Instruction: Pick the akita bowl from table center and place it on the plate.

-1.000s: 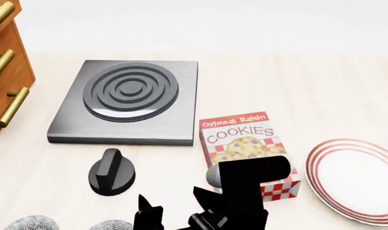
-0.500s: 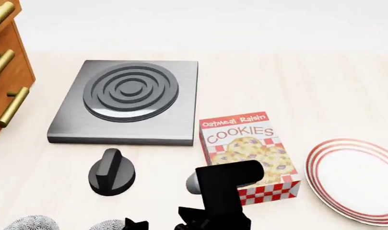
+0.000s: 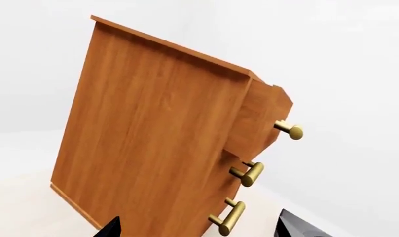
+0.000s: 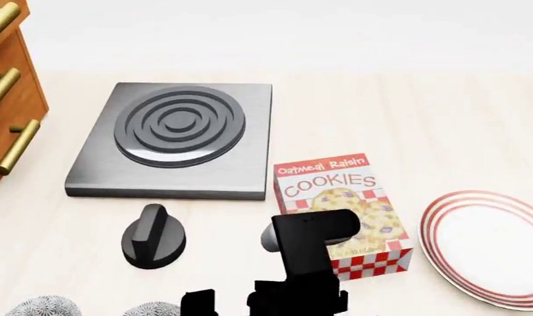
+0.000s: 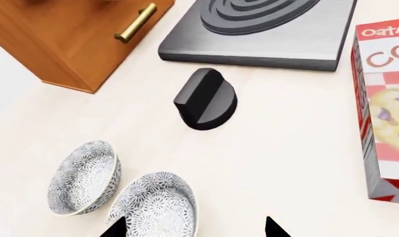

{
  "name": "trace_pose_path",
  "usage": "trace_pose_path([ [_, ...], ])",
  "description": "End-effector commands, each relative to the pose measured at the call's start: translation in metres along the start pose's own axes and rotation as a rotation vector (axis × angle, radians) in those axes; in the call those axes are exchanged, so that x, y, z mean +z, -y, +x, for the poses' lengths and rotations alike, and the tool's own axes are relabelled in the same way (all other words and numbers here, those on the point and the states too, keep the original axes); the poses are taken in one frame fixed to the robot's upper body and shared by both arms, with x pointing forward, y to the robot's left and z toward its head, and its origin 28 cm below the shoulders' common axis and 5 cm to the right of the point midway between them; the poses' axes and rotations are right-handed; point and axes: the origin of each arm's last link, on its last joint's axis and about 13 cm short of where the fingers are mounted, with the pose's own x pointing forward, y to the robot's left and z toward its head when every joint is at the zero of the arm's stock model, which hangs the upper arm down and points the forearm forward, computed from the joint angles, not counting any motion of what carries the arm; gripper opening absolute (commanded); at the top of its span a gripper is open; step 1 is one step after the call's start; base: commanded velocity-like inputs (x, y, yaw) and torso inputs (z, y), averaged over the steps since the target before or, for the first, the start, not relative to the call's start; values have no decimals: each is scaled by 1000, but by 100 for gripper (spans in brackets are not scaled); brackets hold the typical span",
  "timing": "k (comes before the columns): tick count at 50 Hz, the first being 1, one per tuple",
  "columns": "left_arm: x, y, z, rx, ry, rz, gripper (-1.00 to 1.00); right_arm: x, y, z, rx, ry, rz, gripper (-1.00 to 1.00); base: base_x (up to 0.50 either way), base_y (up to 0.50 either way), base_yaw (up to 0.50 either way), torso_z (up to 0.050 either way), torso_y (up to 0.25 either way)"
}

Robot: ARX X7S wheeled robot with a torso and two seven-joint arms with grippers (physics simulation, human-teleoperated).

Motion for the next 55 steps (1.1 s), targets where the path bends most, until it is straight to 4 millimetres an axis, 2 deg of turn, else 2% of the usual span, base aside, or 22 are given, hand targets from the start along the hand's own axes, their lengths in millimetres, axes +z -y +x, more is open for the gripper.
trace_pose_path([
  [1,1,1,-1,-4,1,-3,100,3,3,2,-5,-7,-1,100,0,0,0,0,0],
  [12,2,1,0,-6,3,-5,100,4,5,9,3,-21,3,100,0,0,0,0,0],
  [31,3,0,-2,-3,5,-11,100,1,22,29,8,-68,32,100,0,0,0,0,0],
  [55,5,2,-5,-19,5,-20,100,-5,17,39,83,-131,-2,100,0,0,0,0,0],
])
